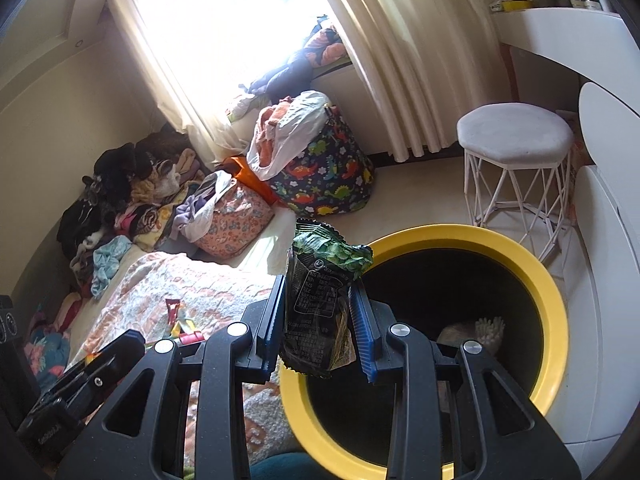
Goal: Collect trash
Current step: 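Carry the red can and green packet over the yellow-rimmed bin with both tools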
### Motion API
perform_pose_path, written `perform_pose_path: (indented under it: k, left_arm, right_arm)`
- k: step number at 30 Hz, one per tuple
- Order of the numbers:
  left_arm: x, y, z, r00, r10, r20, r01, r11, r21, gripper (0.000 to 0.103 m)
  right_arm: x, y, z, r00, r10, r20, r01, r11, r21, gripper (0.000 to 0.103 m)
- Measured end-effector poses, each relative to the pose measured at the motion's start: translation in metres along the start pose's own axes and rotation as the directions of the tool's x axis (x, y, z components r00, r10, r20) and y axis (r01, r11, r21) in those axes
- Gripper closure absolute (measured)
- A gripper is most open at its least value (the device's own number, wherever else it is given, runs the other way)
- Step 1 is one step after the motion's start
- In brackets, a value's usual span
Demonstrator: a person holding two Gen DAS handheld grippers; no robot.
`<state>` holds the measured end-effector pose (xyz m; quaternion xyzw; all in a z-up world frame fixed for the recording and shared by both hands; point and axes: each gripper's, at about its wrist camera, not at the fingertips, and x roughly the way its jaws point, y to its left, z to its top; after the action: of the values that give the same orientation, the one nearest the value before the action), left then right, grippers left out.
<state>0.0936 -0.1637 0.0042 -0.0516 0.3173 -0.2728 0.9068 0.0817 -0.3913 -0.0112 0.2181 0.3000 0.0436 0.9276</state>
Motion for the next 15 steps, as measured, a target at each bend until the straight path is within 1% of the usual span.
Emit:
perform_pose_path:
  k: [7,15]
  left_arm:
    - [0.016,-0.008,-0.006,0.999,-0.03,-0.032,0.031,1.0,0.006,0.082]
    - [0.039,-0.016,-0.018,0.994,-0.062,-0.088,0.063,0.998,0.004,0.082]
  right_arm:
    - [-0.001,-0.021,0.003,0.999,-0.046,0.014,0.046,0.998,0.038,0.073]
    - [0.004,-0.042,0.0,0.995,-0.097,0.005,0.096,0.992,0.079,0.073]
